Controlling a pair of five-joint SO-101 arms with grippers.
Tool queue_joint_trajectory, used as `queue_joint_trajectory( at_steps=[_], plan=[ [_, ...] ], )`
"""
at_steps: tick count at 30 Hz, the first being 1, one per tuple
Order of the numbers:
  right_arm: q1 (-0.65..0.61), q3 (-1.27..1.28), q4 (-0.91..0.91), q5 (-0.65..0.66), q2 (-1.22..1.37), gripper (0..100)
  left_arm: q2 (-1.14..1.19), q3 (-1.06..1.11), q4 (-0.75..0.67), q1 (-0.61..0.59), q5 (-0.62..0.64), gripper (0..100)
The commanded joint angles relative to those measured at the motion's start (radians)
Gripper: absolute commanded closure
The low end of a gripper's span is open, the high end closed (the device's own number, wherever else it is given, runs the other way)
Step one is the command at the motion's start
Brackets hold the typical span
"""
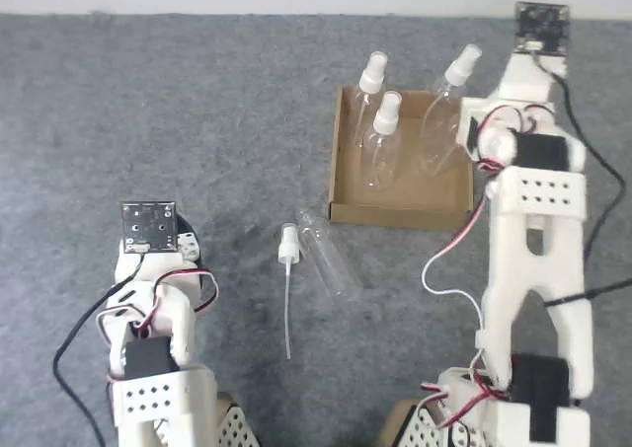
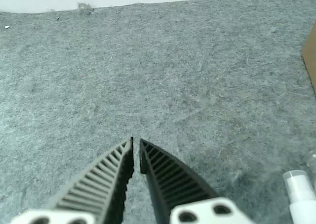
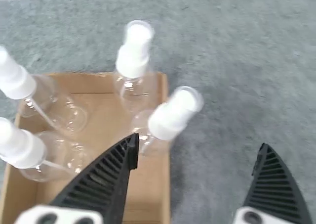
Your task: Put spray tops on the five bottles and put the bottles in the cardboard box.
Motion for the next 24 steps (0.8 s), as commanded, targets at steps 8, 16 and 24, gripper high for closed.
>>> queue_joint_trajectory(
  at_steps=[8,16,24],
  plan=[
    [-0.024,-0.054,-0.137,-0.052,0.033,68.5,-0.018,-0.005,-0.023,0.002,-0.006,99],
    [-0.024,-0.051,-0.189,-0.048,0.101,68.5,-0.018,-0.005,-0.023,0.002,-0.006,99],
    [-0.005,-0.051,-0.245,-0.046,0.142,68.5,-0.018,-0.005,-0.023,0.002,-0.006,99]
  ],
)
